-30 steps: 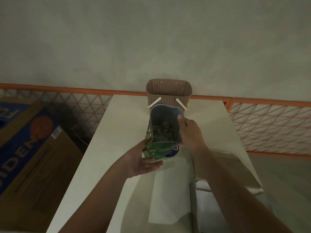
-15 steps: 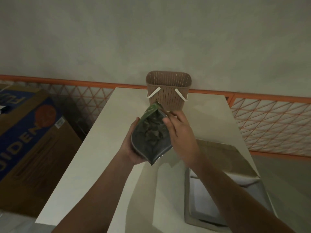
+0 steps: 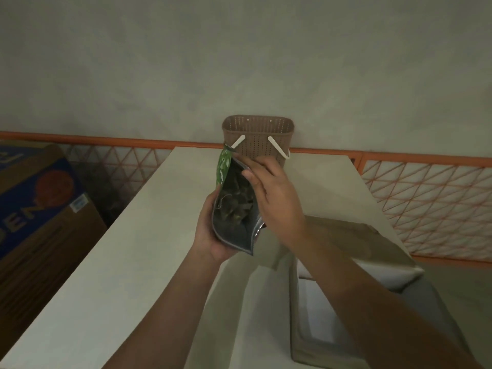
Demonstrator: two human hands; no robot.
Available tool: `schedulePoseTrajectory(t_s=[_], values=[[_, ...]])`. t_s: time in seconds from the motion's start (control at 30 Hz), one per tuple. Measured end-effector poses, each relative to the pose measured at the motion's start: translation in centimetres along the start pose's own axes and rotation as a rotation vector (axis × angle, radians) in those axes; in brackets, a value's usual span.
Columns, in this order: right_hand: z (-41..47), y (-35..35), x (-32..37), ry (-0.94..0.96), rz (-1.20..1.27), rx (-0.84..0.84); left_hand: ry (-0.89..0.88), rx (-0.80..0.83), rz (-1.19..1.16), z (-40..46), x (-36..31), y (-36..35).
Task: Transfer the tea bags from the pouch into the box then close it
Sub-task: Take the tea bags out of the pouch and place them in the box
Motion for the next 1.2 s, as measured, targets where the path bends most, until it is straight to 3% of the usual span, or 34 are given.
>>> schedulePoseTrajectory(t_s=[0.13, 0.27, 0.43, 0.57, 0.63, 0.8, 1.0, 1.1, 1.2], values=[[-1.1, 3.1, 1.8, 0.143, 0.014, -0.108, 0.004, 0.053, -0.02, -0.2, 0.7, -0.3], [-2.2, 2.5, 0.2, 0.091, -0.067, -0.013, 0.0, 0.034, 0.009, 0.1, 1.9, 0.1], [-3.2, 3.8, -0.1, 0.12, -0.077, -0.017, -0.003, 0.027, 0.024, -0.6, 3.7, 1.3], [-4.2, 6.4, 1.4, 0.166, -0.032, -0.168, -0.021, 0.066, 0.017, -1.6, 4.1, 1.0], [-4.7, 6.5, 1.3, 0.124, 0.007, -0.187, -0.025, 0.055, 0.029, -1.8, 4.4, 1.2], [-5.4, 4.4, -1.0, -0.034, -0.077, -0.054, 0.007, -0.013, 0.104, -1.3, 5.1, 2.7], [-8.5, 3.9, -0.8, -0.234, 0.153, 0.093, 0.001, 0.054, 0.104, -0.3, 4.8, 2.7], [-9.8, 3.9, -0.9, -0.104, -0.151, 0.114, -0.005, 0.034, 0.119, 0.2, 4.5, 2.9], [-10.3, 3.2, -2.0, -0.131, -0.395, 0.176, -0.001, 0.072, 0.122, 0.5, 4.6, 2.6]])
Point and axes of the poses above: each hand's wrist, its own z-axis towards the middle knuckle, its own y-axis out of the back of the hand, x = y × z, the point moved 10 cm from there along z, towards the middle knuckle, and after that the axes turned 13 degrees about -x, right-handed, at the moved point
